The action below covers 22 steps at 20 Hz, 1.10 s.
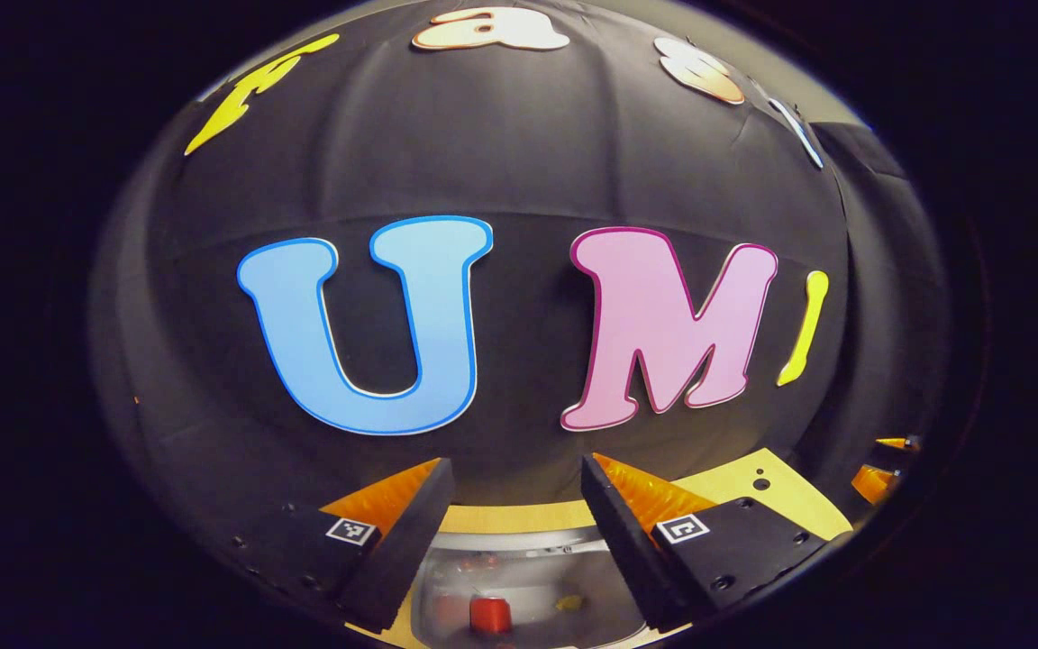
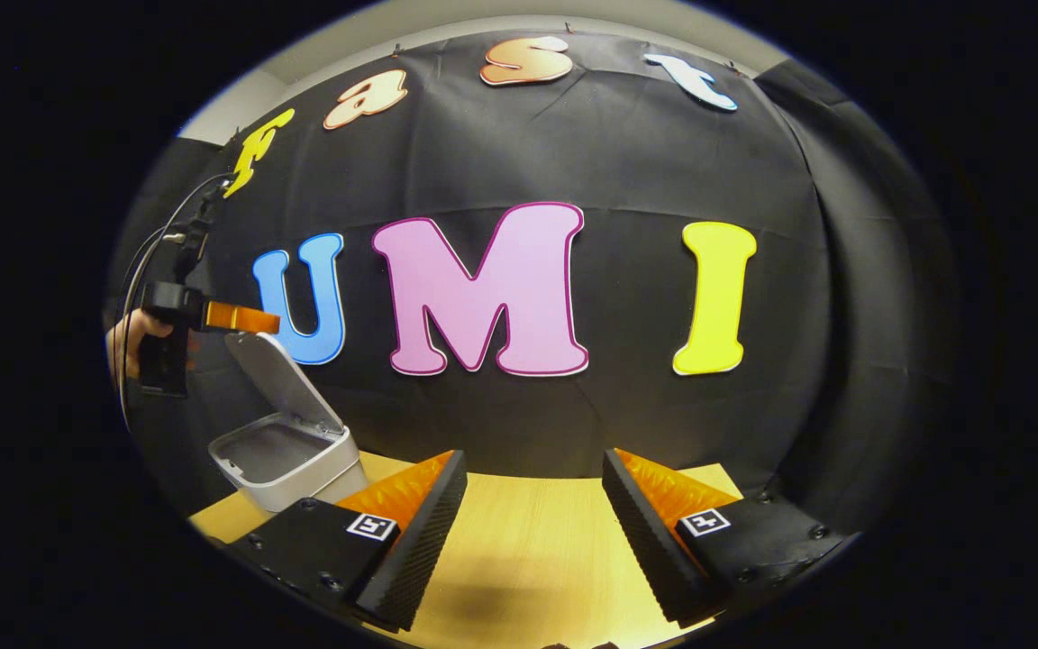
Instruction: Press the lid of the desktop garbage bin to open it, pick up the crumpled paper on the desktop and throw it into the bin, then pick up the pop can on the desktop and drop it into the bin, and finally close the garbage bin lid.
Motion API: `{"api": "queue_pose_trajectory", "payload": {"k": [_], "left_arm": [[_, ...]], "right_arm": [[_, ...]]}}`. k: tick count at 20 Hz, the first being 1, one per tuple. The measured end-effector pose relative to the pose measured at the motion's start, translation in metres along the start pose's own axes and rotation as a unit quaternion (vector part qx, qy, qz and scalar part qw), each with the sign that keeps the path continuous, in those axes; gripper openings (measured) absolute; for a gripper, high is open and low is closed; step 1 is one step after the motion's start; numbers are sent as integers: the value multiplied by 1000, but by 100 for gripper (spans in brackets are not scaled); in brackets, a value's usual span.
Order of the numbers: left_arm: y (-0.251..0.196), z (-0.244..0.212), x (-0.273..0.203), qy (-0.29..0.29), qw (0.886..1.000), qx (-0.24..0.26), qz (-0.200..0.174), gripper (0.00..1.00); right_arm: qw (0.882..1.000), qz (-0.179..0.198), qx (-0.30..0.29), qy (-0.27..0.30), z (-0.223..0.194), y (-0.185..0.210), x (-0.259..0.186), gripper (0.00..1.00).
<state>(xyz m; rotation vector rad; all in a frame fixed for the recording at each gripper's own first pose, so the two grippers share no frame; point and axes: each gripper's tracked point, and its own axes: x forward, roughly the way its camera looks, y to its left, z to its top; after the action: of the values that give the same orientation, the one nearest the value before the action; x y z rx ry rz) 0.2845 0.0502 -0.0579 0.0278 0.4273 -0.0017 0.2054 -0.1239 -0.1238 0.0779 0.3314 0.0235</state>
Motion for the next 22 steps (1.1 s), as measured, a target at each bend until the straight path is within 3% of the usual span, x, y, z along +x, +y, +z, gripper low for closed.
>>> {"api": "queue_pose_trajectory", "payload": {"k": [6,10,15,22], "left_arm": [[-2,-65,-39,9,1000,-3,5,98],[-4,-118,-49,33,999,-1,8,94],[-4,-169,-53,68,997,-1,26,97],[-6,-175,-56,51,998,8,26,99]], "right_arm": [[1000,-15,-14,4,-10,1,-24,98],[999,-20,-15,22,-31,2,-37,98],[999,-19,-15,46,-54,7,-52,98],[999,-22,-10,42,-52,-7,-60,98]]}}
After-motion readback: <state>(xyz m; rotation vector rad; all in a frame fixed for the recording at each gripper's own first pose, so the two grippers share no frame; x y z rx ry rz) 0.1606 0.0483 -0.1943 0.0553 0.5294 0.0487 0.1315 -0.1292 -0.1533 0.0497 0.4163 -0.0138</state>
